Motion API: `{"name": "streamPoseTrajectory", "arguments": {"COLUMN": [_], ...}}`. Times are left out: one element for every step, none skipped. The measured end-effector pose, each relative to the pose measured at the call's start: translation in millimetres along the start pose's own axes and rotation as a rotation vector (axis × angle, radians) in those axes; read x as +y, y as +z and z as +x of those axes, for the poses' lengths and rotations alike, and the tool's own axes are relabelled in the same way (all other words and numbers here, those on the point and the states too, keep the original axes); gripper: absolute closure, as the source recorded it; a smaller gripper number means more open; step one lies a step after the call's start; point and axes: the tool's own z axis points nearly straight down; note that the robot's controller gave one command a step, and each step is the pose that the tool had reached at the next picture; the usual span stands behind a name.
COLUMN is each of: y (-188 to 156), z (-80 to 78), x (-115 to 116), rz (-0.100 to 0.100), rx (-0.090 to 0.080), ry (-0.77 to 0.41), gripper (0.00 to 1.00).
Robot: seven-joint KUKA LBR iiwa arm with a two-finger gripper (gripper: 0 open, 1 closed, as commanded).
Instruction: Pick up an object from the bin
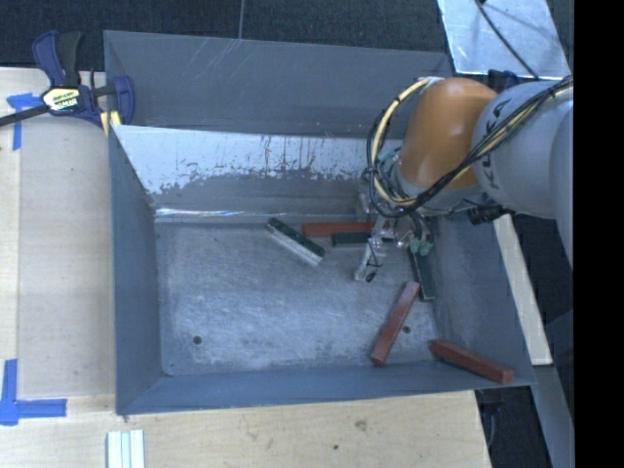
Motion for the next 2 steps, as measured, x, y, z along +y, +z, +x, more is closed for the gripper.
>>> {"name": "streamPoseTrajectory", "arguments": {"y": [-4.2,-183.5], "z": [-3.4,29.4], "x": [0.2,-2.9], "rz": [-0.002,-0.002], "rx": [-0.013,-0.019], "ry": [0.002,-0.011], "gripper": [1.00,1.00]}}
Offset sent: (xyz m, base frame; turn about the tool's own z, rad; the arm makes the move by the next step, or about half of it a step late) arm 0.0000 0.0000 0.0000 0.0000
